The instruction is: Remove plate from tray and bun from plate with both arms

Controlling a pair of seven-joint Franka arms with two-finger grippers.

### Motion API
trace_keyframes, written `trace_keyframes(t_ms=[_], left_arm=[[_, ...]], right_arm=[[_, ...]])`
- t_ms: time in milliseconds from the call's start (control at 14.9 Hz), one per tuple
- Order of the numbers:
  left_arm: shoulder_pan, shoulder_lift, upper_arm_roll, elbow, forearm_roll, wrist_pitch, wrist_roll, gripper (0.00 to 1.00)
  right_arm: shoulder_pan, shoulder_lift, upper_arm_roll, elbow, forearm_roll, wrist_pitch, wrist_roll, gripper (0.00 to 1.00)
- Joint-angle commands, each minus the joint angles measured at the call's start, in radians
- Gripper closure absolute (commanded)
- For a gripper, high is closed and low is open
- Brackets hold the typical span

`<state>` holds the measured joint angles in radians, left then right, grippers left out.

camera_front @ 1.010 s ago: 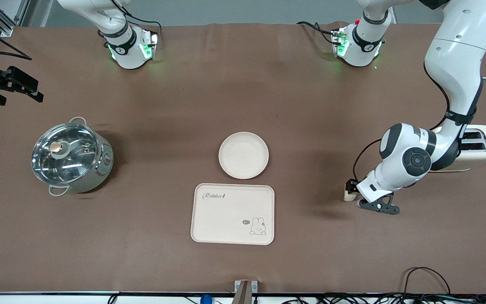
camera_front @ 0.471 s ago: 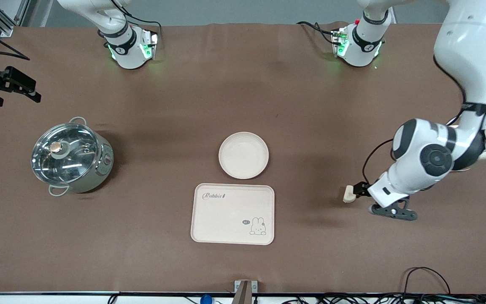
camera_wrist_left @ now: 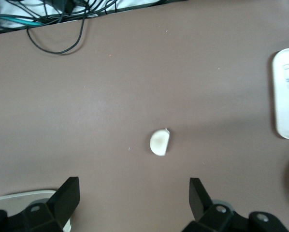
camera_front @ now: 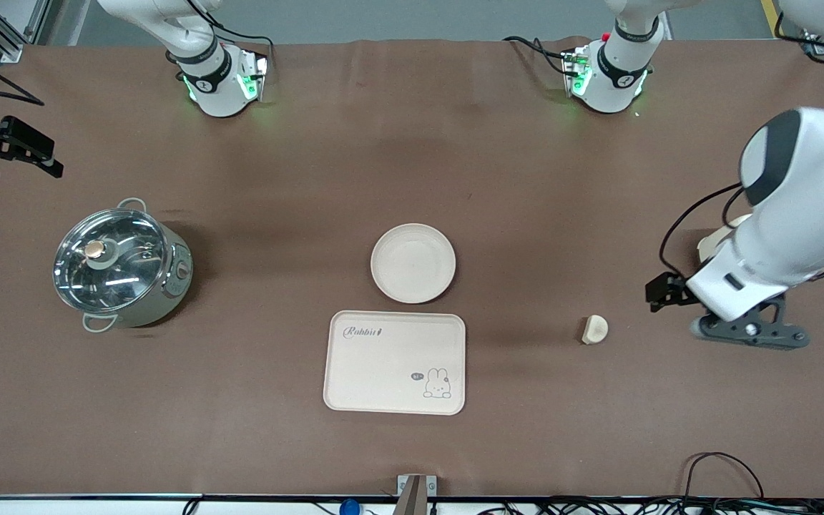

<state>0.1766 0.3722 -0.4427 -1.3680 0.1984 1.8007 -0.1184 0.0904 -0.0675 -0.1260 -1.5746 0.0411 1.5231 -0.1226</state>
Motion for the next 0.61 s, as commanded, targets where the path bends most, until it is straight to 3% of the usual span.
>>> trace_keyframes(t_ms=[0,202,337,538], left_arm=[[-0.132,-0.172,0.169,-0.014,-0.101,-0.121,0.020,0.00],[-0.278,-0.301,0.372,-0.061,-0.132,-0.194,0.089,0.00],[-0.286,-0.363,0.410,-0.118,-0.165,-0.262,0.109,0.00],[-0.282,-0.461,0.435,-0.283,-0.168,-0.137,0.109,0.00]], right_arm=[[-0.012,0.008,0.012,0.016,-0.010,-0.008,-0.011,0.00],[-0.014,0.006,0.012,0.018,-0.009,-0.009,-0.011,0.00],[-0.011,0.006,0.014,0.018,-0.010,-0.009,-0.009,0.00],[-0.012,0.006,0.014,0.027,-0.010,-0.009,-0.008,0.00]])
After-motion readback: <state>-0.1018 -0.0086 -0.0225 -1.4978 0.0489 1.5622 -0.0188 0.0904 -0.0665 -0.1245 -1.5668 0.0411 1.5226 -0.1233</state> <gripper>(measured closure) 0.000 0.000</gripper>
